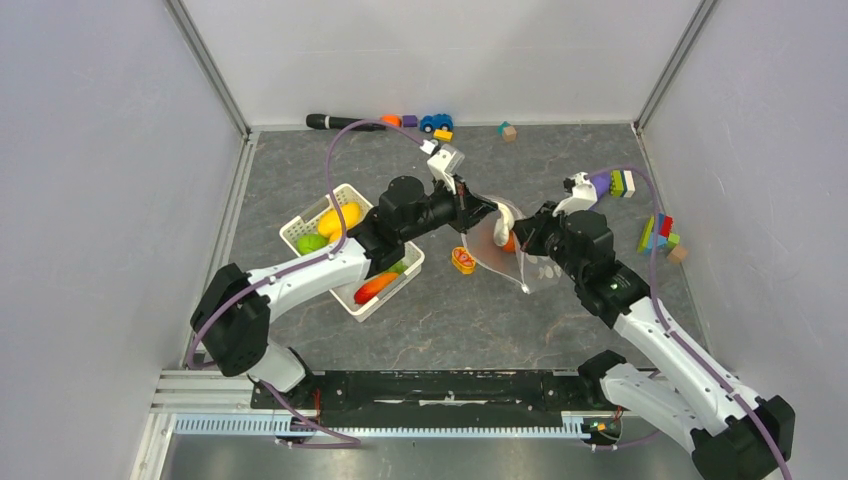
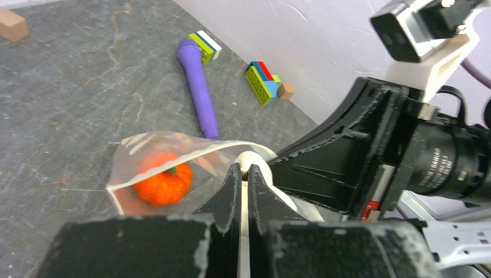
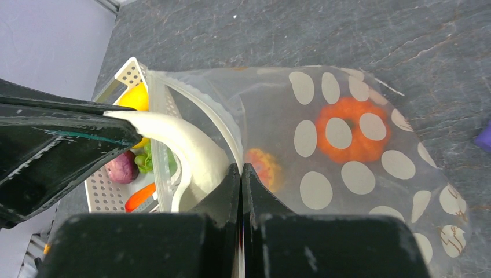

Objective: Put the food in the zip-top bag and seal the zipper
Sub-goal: Place the fake vegetable in the zipper food storage bag.

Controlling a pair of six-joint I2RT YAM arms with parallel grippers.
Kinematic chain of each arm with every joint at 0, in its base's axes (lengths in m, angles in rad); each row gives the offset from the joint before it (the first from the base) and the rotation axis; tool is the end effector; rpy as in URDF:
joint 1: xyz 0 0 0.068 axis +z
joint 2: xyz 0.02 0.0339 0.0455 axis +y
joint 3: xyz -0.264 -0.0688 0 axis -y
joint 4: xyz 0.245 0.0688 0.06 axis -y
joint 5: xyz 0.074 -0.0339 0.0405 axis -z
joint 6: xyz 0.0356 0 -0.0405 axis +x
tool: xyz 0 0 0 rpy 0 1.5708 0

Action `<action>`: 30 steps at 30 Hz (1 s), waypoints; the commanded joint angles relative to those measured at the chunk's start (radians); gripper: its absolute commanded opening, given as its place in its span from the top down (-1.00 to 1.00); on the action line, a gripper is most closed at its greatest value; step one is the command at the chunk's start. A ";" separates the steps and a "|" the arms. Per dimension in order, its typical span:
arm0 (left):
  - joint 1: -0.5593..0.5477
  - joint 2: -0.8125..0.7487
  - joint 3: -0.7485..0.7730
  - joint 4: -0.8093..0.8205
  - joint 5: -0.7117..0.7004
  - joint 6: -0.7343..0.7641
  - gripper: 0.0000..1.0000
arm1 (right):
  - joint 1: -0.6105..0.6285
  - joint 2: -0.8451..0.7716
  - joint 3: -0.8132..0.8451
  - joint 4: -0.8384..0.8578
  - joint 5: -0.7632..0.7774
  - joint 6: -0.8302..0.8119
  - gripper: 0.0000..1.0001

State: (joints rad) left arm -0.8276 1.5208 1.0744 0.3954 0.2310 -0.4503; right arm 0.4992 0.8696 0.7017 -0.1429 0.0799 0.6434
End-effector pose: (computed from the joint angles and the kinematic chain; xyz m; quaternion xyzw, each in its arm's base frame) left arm 0.2391 -0.2722 0.3200 0.2130 0.6924 -0.4751 0.4994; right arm 0.1818 0.0959 0.2999 0.0816 0.8036 0.2912 0.5126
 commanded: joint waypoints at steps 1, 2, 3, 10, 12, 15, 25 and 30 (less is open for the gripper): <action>-0.037 0.024 0.014 -0.057 -0.073 0.100 0.95 | 0.002 -0.047 0.016 0.088 0.040 -0.011 1.00; -0.038 0.025 0.010 -0.059 -0.081 0.101 0.95 | 0.002 -0.052 0.016 0.084 0.040 -0.010 1.00; -0.039 0.025 0.005 -0.059 -0.088 0.099 0.95 | 0.002 -0.057 0.016 0.080 0.040 -0.010 1.00; -0.038 0.025 -0.015 -0.105 -0.144 0.124 0.96 | 0.002 -0.055 0.020 0.064 0.104 -0.021 1.00; -0.039 0.024 -0.020 -0.108 -0.142 0.130 0.96 | 0.002 -0.053 0.022 0.063 0.109 -0.024 1.00; -0.039 0.026 -0.022 -0.113 -0.140 0.137 0.96 | 0.002 -0.049 0.021 0.063 0.118 -0.024 1.00; -0.039 0.039 -0.008 -0.116 -0.104 0.138 0.81 | 0.002 -0.046 0.024 0.065 0.113 -0.031 1.00; -0.040 0.082 0.020 -0.103 -0.002 0.108 0.54 | 0.002 -0.036 0.022 0.069 0.114 -0.031 1.00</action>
State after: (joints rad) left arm -0.8616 1.5639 1.0538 0.2600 0.1390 -0.3534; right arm 0.4999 0.8295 0.7017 -0.1280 0.1848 0.6228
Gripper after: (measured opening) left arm 0.137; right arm 0.010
